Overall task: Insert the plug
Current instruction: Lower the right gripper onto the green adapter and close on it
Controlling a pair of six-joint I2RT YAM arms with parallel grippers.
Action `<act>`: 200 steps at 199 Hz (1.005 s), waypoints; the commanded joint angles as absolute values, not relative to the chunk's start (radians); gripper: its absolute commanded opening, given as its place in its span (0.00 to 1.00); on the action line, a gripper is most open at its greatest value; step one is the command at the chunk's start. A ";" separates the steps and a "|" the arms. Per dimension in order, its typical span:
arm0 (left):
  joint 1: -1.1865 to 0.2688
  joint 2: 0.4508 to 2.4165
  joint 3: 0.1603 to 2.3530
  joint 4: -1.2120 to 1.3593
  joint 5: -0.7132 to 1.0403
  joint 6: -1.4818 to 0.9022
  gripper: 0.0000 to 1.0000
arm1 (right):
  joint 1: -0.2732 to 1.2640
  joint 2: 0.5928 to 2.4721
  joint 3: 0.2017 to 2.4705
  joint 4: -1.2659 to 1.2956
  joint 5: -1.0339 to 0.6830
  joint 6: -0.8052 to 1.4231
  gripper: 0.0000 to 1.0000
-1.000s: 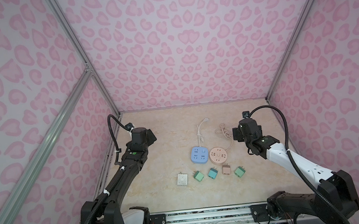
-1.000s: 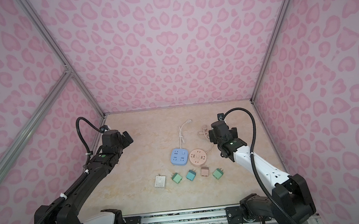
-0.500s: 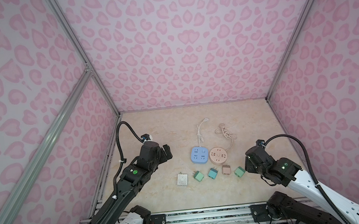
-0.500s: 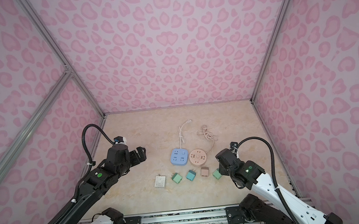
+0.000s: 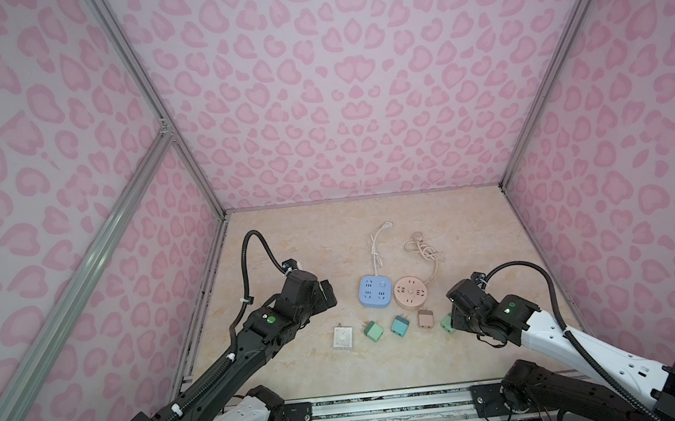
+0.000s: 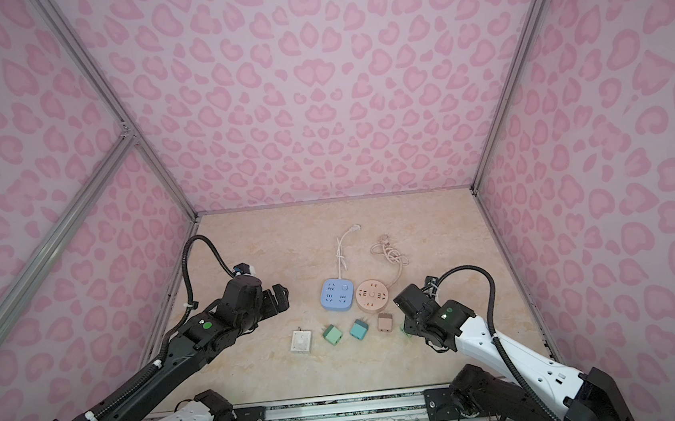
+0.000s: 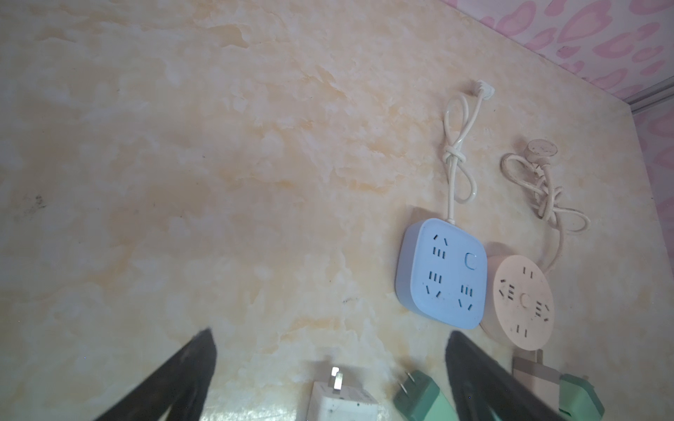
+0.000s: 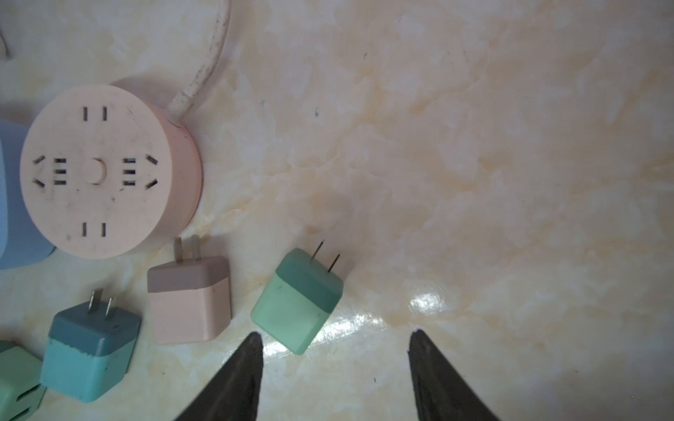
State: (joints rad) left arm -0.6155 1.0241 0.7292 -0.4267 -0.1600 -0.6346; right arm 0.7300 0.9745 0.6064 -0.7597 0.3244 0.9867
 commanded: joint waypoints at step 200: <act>-0.655 1.087 0.736 -0.337 -0.178 -0.647 0.99 | 0.783 1.143 0.520 -0.598 0.309 1.128 0.63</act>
State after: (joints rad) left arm -0.6521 1.0882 0.7433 -0.3611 -0.1612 -0.6353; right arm 0.7853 1.1542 0.5259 -0.5655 0.2886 1.1179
